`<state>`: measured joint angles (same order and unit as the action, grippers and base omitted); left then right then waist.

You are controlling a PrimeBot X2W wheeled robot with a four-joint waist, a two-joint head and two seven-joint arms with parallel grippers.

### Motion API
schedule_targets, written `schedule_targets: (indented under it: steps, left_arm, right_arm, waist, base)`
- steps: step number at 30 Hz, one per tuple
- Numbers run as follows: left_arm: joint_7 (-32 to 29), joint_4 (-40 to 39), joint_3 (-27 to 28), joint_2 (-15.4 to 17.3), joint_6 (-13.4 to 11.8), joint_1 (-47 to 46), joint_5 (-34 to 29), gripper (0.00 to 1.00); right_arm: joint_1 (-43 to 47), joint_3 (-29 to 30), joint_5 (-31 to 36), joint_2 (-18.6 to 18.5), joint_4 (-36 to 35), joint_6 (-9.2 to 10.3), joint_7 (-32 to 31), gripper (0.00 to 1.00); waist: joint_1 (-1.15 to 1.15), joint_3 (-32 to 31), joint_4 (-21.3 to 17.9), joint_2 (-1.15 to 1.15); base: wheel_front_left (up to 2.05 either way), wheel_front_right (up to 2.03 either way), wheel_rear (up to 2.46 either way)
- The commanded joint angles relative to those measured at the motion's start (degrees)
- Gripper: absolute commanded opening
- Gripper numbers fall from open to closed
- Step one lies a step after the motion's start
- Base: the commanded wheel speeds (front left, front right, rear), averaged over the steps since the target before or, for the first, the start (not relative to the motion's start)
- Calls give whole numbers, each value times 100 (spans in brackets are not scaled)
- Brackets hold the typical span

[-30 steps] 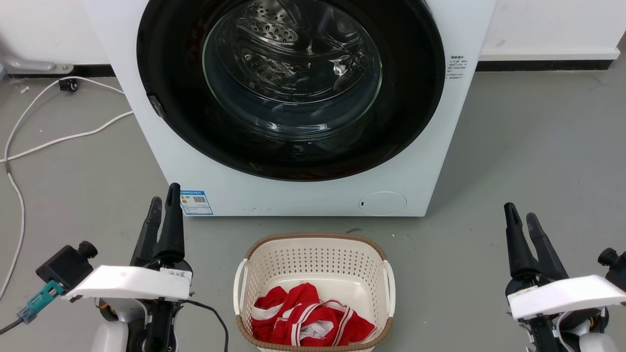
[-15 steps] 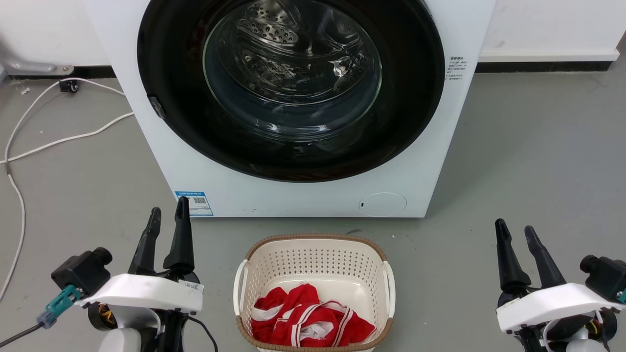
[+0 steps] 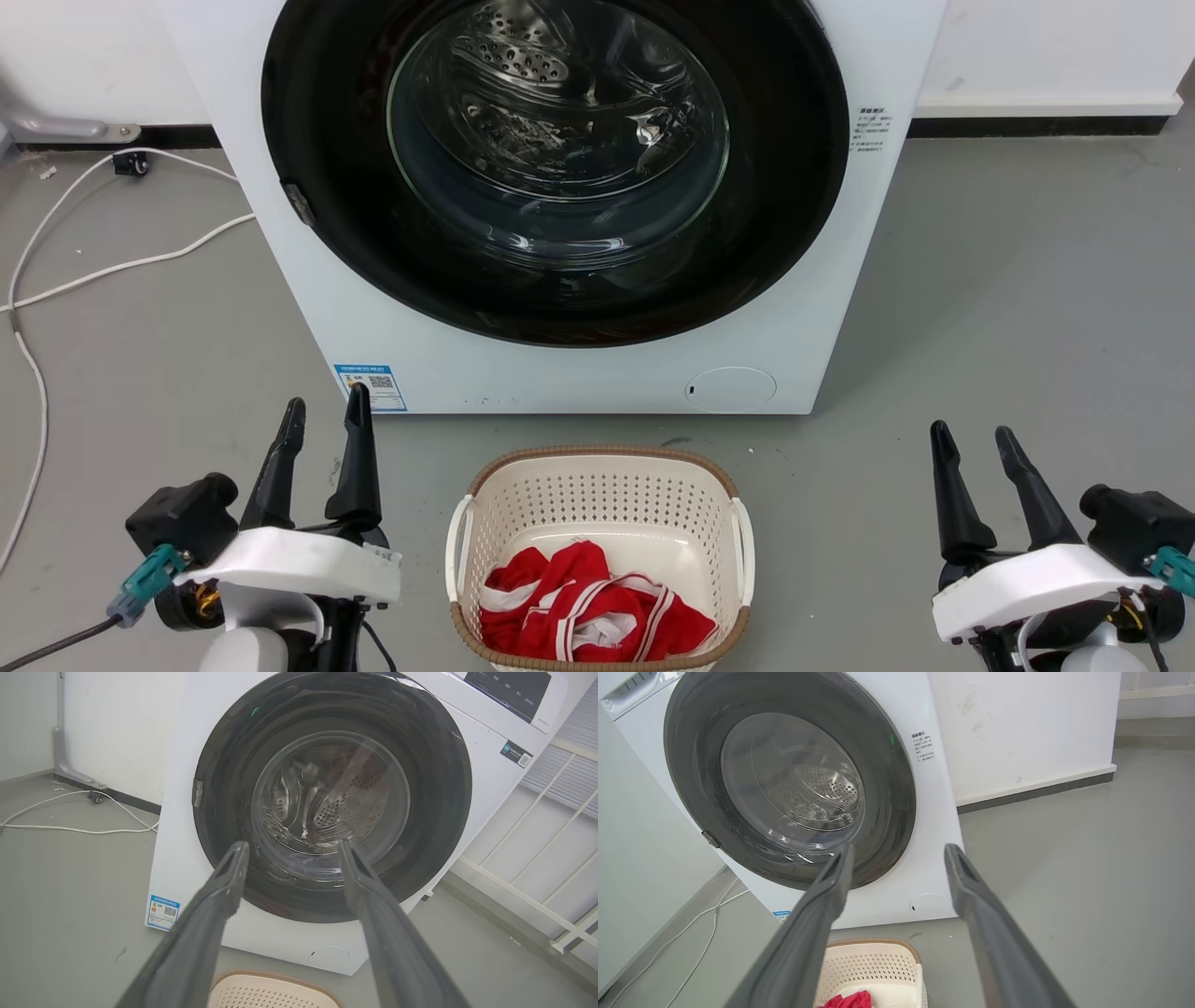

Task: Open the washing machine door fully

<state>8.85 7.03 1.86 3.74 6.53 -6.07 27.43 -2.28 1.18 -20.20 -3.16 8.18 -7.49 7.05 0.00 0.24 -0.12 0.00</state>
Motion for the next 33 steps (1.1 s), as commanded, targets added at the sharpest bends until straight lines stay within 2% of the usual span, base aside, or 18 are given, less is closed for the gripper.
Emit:
schedule_targets:
  steps: [1, 15, 33]
  left_arm:
    - [64, -47, -21, 28, -21, -1, -191, 100]
    - [252, -97, -133, 102, -122, 30, -1060, 100]
    - [458, -183, -134, 100, -222, 159, -1849, 100]
  right_arm:
    - [-89, -17, 183, 12, -76, 0, 45, 100]
    - [-72, -127, 981, 20, -269, 0, 43, 100]
    - [-16, -170, 1632, 29, -443, 1, -77, 100]
  waist:
    - [0, 2, 1, 0]
    - [0, -7, 15, 0]
    - [0, -12, 55, 0]
  base:
    - [0, 0, 0]
    - [0, 0, 0]
    - [0, 0, 0]
